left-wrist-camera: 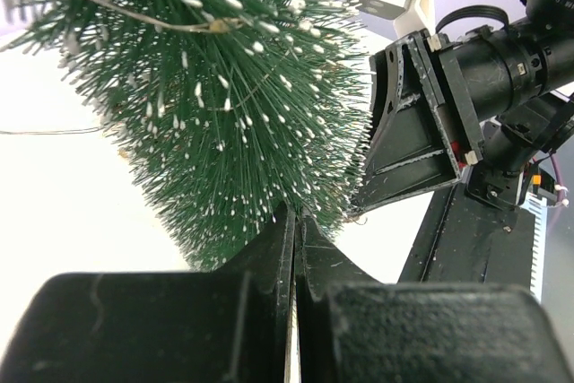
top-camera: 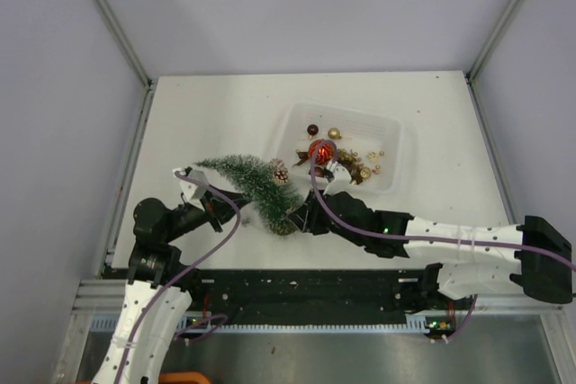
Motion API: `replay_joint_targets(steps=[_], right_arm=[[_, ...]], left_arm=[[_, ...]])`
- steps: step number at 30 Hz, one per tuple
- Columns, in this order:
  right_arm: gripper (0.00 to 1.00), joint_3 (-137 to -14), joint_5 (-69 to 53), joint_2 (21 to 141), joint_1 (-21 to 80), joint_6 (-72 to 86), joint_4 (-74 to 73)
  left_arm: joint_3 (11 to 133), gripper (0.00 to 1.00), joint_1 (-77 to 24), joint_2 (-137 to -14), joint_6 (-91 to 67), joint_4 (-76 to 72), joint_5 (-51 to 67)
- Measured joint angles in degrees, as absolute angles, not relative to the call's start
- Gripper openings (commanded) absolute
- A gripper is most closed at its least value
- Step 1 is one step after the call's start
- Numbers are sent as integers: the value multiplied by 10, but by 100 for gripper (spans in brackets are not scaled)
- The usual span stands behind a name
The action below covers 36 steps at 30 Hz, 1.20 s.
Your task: Decorate the small christmas tree
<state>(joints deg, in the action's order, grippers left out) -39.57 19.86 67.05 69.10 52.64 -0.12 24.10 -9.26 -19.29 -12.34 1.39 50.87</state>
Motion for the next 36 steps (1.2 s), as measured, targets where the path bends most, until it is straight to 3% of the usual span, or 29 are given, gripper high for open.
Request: replay_joint_targets(steps=[19, 36], right_arm=[[12, -432, 309, 640, 696, 578, -76], [16, -427, 286, 675, 709, 607, -70]], left_arm=[[241, 0, -107, -192, -123, 12, 505], [241, 0, -110, -192, -123, 12, 505]])
